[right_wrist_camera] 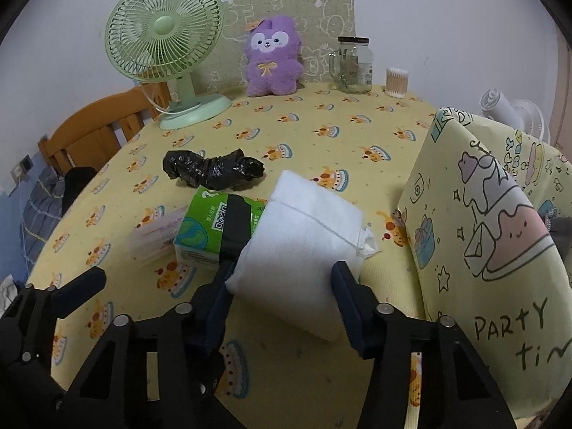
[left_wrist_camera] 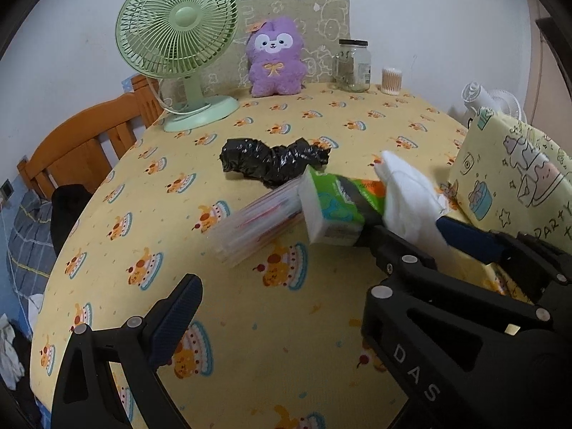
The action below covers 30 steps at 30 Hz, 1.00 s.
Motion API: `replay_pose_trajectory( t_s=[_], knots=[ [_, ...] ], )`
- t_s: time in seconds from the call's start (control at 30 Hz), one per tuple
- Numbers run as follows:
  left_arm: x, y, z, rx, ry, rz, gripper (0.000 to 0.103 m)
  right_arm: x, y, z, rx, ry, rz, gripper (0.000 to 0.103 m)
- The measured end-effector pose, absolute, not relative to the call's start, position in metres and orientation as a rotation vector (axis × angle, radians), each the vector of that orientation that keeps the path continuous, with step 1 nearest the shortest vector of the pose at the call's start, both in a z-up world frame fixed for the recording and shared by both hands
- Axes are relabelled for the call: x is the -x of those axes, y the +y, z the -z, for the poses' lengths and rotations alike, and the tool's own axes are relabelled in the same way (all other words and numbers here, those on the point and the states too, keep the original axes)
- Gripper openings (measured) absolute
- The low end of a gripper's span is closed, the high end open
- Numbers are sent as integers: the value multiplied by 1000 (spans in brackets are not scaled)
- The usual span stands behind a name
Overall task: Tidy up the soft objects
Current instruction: 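Grasp the green tissue pack with the left tool while the right tool grasps the white cloth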
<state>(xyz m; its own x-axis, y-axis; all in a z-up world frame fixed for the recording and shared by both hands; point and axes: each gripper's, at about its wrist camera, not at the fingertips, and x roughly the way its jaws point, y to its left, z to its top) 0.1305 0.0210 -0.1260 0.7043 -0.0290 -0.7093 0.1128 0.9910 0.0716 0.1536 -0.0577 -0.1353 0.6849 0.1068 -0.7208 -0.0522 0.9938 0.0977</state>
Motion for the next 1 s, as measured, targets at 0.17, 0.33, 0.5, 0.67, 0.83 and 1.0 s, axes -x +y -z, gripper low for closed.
replay_pose_trajectory(
  t_s=[0.17, 0.33, 0.5, 0.67, 0.83, 1.0],
  knots=[
    [-134, 17, 118, -140, 764, 75, 99, -156, -62, 129, -93, 801, -102, 40],
    [-145, 15, 112, -158, 761, 58, 99, -161, -65, 123, -109, 803, -118, 30],
    [-158, 11, 106, -178, 757, 78, 99, -168, -70, 116, -132, 791, -109, 26],
    [-171, 9, 109, -172, 782, 115, 99, -178, -73, 117, -153, 802, -93, 26],
    [-180, 9, 117, -152, 805, 126, 99, -184, -74, 124, -176, 825, -111, 25],
    [-179, 13, 123, -140, 822, 109, 100, -189, -68, 131, -154, 842, -148, 25]
  ],
)
